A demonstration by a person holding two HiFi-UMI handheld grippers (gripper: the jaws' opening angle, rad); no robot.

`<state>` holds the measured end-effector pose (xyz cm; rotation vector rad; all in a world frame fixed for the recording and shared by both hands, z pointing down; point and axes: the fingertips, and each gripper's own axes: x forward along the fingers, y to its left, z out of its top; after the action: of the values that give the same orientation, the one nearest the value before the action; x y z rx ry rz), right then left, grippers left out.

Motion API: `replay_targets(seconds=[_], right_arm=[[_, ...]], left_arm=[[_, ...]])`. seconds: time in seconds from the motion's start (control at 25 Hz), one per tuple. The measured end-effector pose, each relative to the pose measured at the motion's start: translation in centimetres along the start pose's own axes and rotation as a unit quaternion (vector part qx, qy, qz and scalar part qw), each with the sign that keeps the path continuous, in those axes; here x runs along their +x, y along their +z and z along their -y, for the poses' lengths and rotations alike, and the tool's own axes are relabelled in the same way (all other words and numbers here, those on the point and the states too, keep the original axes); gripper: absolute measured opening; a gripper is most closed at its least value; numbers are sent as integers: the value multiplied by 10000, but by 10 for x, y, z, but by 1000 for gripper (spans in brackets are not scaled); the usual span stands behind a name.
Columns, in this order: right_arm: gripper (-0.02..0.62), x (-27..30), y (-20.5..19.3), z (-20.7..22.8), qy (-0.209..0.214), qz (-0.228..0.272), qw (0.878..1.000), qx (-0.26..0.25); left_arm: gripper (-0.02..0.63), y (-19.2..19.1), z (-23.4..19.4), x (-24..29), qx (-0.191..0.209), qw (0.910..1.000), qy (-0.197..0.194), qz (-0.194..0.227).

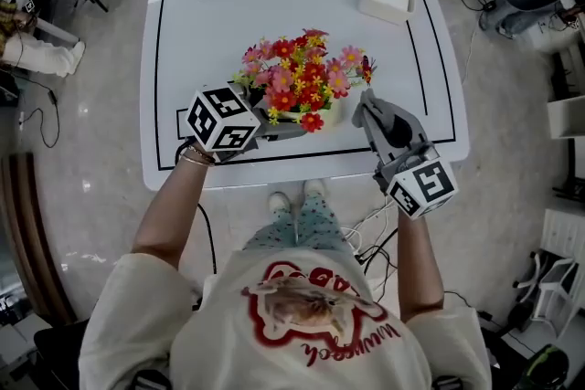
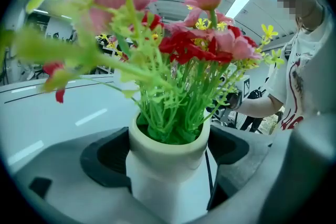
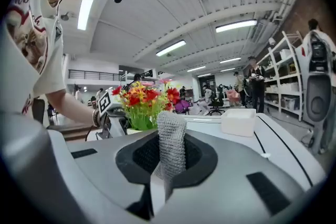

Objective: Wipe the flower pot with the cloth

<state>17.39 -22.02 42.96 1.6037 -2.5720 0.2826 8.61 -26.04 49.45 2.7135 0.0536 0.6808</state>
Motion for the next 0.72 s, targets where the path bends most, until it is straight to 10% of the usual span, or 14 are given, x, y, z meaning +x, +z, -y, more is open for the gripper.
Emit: replay_targets(seconds=[0.24,0.72], right_arm=[[26,27,-23,-4,1095,-384,9906,-726],[26,27,-28,-40,2227,-59,9746,-242]], left_arm=[[463,-13,13,2,360,9993,82,-16],[463,-11,7,2,655,9977,185,-7]])
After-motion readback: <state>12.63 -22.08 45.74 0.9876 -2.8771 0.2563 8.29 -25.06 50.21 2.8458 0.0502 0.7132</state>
